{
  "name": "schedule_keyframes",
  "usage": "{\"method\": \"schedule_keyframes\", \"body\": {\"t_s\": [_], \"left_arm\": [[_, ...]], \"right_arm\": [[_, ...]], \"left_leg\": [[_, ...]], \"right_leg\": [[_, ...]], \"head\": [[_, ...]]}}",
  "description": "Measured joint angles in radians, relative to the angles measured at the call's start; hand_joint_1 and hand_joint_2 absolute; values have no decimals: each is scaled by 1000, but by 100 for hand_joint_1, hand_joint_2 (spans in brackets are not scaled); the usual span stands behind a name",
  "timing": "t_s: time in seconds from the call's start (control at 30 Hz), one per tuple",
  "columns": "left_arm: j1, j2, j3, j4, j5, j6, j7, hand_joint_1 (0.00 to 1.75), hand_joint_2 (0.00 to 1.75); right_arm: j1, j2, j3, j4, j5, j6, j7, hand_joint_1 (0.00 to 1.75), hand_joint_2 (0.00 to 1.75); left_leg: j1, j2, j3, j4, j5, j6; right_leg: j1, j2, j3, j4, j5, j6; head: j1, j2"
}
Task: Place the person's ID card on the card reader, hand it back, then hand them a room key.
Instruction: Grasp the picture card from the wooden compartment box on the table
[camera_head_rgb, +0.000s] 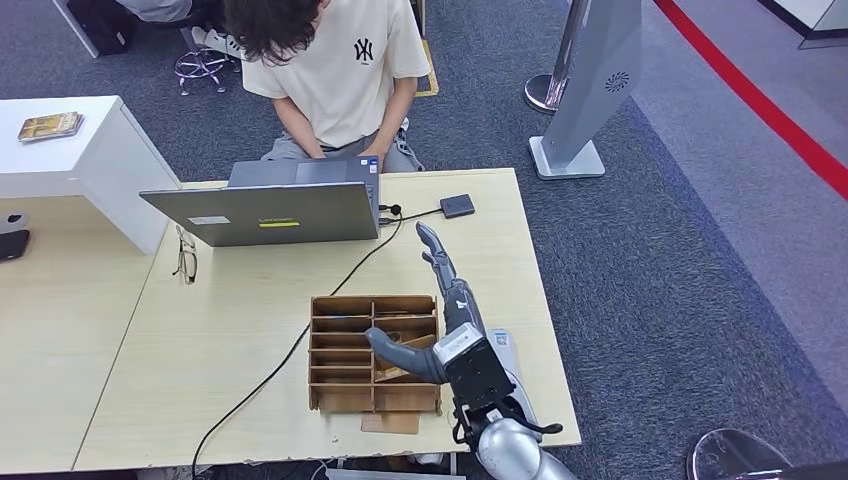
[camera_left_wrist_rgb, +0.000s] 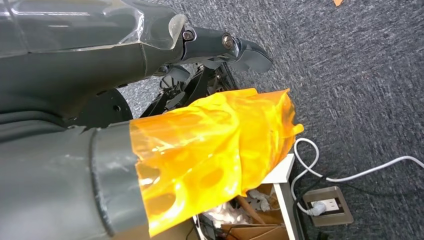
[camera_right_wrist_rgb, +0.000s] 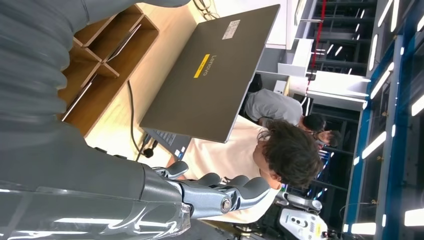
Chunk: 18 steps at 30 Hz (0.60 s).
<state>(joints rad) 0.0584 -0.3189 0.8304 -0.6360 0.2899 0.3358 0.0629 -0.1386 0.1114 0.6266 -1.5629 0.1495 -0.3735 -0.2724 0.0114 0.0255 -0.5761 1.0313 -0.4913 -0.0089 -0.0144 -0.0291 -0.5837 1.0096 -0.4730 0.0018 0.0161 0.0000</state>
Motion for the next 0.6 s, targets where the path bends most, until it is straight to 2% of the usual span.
{"method": "schedule_keyframes", "body": {"t_s": [0.33, 0.6], "left_arm": [[5, 0, -18, -8, 15, 17, 7, 0, 0], [11, 0, -39, -17, 24, 30, 10, 0, 0]], "right_arm": [[2, 0, 1, -2, 14, 2, 6, 0, 175], [1, 0, 17, 0, 136, -28, 39, 0, 175]], "left_leg": [[0, 0, 0, 0, 0, 0], [0, 0, 0, 0, 0, 0]], "right_leg": [[0, 0, 0, 0, 0, 0], [0, 0, 0, 0, 0, 0]], "head": [[0, 0], [0, 0]]}}
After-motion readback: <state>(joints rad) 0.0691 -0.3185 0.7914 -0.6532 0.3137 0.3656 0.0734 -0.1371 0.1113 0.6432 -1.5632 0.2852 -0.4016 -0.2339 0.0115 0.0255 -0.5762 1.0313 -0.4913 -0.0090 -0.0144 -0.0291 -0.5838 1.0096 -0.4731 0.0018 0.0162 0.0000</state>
